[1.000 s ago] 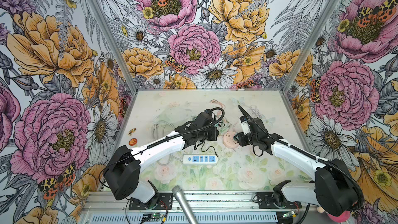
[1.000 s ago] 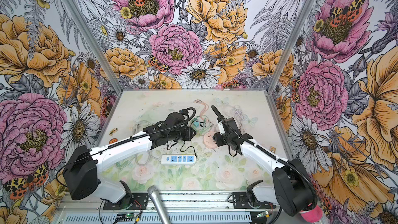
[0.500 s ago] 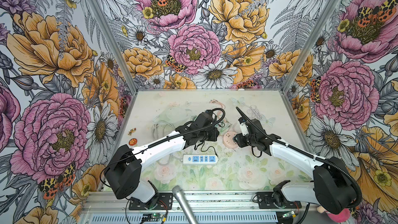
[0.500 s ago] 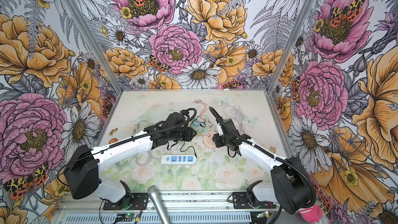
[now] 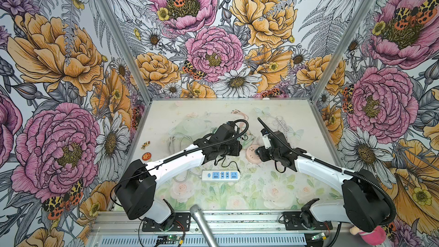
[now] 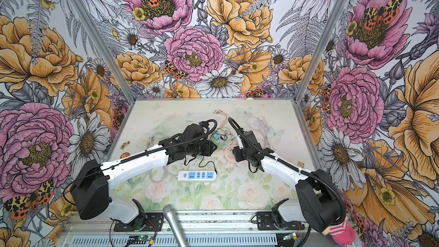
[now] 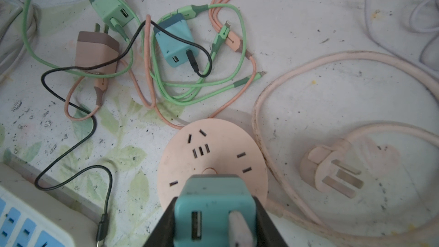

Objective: Insert the plug

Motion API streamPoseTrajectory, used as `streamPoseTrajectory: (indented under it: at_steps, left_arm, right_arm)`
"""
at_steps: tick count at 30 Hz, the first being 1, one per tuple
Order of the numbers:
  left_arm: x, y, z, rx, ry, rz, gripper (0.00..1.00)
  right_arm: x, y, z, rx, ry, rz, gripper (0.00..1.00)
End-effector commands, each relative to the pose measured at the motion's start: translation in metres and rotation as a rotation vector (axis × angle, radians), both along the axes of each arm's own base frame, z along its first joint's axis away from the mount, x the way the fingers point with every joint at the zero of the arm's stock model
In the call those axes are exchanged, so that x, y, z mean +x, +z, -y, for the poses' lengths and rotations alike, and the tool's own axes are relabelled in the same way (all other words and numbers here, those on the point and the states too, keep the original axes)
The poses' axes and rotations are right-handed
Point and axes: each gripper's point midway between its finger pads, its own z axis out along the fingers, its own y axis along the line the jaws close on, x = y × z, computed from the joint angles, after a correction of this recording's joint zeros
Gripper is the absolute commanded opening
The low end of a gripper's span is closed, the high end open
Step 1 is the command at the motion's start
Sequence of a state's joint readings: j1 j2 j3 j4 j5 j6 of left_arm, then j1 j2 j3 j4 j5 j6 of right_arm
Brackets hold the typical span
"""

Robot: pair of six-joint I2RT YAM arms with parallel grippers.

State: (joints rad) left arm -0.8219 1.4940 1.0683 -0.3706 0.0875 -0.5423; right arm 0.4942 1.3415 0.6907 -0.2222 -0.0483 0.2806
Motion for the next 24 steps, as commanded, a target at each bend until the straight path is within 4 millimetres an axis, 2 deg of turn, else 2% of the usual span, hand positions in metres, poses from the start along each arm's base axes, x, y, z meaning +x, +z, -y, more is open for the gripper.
streamPoseTrajectory:
  at_steps: [1, 6, 13, 24]
  left_arm:
    - [-0.005, 0.004, 0.006, -0.010, -0.036, 0.005, 0.25]
    - [-0.007, 0.003, 0.010, -0.007, -0.045, 0.004, 0.25]
    - [-0.013, 0.002, 0.018, -0.006, -0.069, 0.005, 0.25]
    - [-0.014, 0.001, 0.016, -0.003, -0.062, 0.007, 0.25]
  right_arm:
    - [-0.012, -0.010, 0.010, -0.033, -0.034, -0.039, 0.00]
    - [-0.014, 0.002, 0.019, -0.032, -0.071, -0.001, 0.00]
    - [-0.017, -0.009, 0.016, -0.039, -0.062, -0.037, 0.00]
    - [-0.017, -0.011, 0.006, -0.033, -0.014, -0.032, 0.00]
